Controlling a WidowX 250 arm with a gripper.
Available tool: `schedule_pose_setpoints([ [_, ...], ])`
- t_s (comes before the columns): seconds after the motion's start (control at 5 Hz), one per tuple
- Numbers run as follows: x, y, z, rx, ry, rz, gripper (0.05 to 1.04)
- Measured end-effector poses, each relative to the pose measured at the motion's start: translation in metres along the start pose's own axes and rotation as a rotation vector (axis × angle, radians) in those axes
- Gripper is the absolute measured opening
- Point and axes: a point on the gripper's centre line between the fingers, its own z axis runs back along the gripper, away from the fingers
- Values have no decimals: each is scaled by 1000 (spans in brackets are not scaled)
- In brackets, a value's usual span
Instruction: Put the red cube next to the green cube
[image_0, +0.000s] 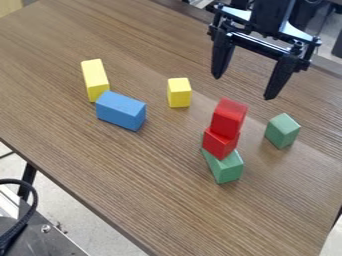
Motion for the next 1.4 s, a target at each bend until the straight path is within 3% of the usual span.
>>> schedule_pose_setpoints([
  [1.0,-17,1,-19,-67,49,-9,1000],
  [1.4,-17,11,-17,-68,25,15,1000],
])
